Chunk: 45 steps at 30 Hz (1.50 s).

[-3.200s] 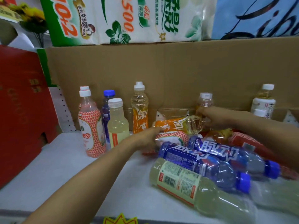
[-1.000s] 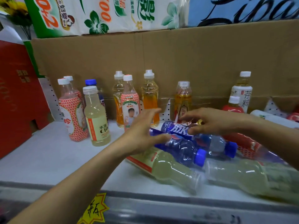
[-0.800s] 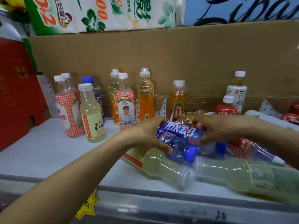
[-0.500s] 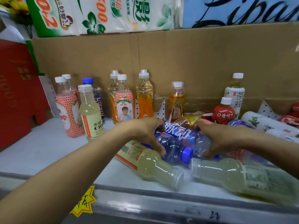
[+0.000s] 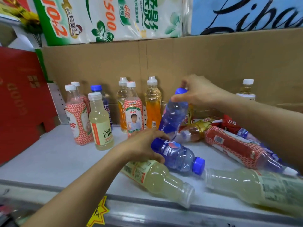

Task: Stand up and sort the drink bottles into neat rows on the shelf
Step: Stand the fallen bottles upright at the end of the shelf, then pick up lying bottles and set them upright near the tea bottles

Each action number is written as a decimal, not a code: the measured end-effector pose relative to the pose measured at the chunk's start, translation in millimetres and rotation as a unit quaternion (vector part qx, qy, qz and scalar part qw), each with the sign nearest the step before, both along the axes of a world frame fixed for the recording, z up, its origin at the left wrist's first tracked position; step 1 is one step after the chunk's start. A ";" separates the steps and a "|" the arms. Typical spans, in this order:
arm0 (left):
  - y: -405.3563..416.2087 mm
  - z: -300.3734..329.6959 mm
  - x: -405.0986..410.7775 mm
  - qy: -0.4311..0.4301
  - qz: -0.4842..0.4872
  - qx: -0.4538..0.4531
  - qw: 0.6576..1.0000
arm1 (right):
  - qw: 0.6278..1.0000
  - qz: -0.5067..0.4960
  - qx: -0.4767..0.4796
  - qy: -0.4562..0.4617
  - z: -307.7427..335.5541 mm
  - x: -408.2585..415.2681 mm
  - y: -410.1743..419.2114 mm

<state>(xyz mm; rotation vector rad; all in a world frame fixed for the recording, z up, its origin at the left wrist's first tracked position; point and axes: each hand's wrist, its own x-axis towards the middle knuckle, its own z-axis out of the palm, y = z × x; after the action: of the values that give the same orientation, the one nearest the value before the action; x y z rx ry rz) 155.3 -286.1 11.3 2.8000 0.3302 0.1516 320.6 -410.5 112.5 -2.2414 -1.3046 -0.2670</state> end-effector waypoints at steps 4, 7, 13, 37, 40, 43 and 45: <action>5.3 -9.7 -4.8 -0.038 0.014 -0.058 0.998 | 0.999 0.031 0.011 -0.007 -7.0 -0.2 45.7; 10.5 -16.5 -7.3 -0.061 0.008 -0.082 0.995 | 0.998 0.055 -0.013 -0.013 -14.1 -2.9 60.2; 8.9 -21.3 -10.8 -0.161 -0.031 -0.064 0.984 | 0.988 0.041 -0.092 0.116 -29.9 -19.0 4.2; 39.3 -40.7 -56.3 -0.472 0.137 -0.342 0.801 | 0.993 0.012 -0.086 0.078 -34.2 -72.2 -29.4; 52.1 -42.4 -47.6 -0.461 0.153 -0.328 0.810 | 0.998 0.023 -0.040 0.034 -21.2 -76.0 -10.0; 62.7 -42.7 -42.4 -0.444 0.161 -0.332 0.817 | 0.999 0.041 0.008 0.014 -9.9 -82.9 15.4; 68.8 -40.9 -42.8 -0.422 0.163 -0.339 0.825 | 0.998 0.054 0.021 0.006 -4.4 -87.0 34.6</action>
<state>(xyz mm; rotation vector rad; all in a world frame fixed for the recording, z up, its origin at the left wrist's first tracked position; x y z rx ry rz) 112.5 -217.3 -29.6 1.7220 0.4966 1.0727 233.6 -375.9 108.1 -2.1265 -1.3951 -0.2404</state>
